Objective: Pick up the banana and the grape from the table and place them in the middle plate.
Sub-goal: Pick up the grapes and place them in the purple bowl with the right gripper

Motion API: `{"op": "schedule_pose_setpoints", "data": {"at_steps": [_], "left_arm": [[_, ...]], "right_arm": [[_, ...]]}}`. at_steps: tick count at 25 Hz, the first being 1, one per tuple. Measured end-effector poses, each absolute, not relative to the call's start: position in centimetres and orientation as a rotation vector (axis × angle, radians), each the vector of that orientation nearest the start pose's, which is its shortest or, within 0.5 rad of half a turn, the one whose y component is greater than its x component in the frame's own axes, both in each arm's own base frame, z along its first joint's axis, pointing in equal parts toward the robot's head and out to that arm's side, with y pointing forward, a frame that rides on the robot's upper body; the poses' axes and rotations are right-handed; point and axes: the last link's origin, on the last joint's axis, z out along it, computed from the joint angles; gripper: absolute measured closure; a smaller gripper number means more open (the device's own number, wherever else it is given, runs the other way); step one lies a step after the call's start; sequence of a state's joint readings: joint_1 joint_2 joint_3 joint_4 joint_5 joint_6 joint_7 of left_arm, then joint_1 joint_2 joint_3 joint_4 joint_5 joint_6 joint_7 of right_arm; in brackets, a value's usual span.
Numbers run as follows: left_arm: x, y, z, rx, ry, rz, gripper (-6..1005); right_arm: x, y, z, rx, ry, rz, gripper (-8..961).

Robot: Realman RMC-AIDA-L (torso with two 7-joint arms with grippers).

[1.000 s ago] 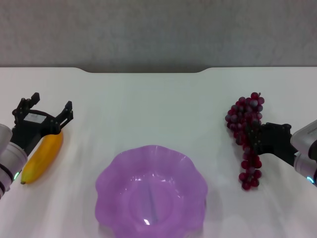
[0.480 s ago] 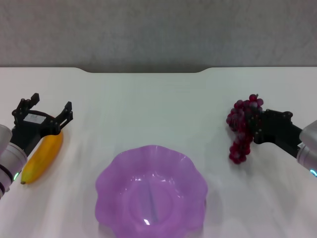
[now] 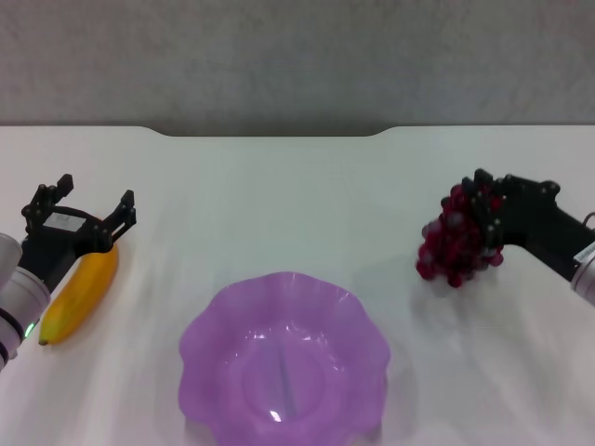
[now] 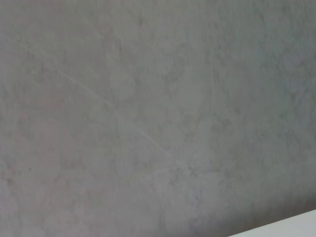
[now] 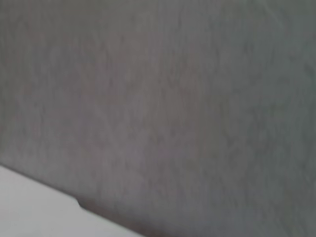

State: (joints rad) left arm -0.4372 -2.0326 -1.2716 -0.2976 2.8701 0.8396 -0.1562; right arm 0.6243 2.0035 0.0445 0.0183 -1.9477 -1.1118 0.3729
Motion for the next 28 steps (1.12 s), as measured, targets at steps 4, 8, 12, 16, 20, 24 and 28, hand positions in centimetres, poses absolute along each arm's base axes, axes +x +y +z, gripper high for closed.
{"op": "schedule_pose_setpoints", "data": {"at_steps": [4,8,12,16,20,24,28], "left_arm": [[-32.9,36.2,-1.6,-1.779,-0.525,-0.492,96],[-32.9,36.2,-1.6,-1.779,-0.525,-0.492,95],[-33.0,36.2,-1.5,-1.778,-0.526,-0.490,95],[-33.1,36.1,-1.5,-1.778,-0.527,-0.488,96],[-33.1,36.1,-1.5,-1.777,-0.527,-0.488,96],[-33.1,36.1,-1.5,-1.777,-0.527,-0.489,96],[-33.1,36.1,-1.5,-1.777,-0.527,-0.490,95]], "right_arm": [[29.2,36.8,-1.5,-2.057,0.307,0.694,802],[28.2,37.1,-0.5,-2.049,0.248,0.761,804],[26.9,36.7,0.0,-2.057,0.180,0.861,803],[25.6,36.1,0.4,-2.093,0.130,0.975,806],[24.0,35.5,0.3,-2.214,0.087,1.069,810],[22.9,35.2,-0.8,-2.332,0.064,1.092,809],[21.8,35.0,-2.1,-2.485,0.059,1.078,810]]}}
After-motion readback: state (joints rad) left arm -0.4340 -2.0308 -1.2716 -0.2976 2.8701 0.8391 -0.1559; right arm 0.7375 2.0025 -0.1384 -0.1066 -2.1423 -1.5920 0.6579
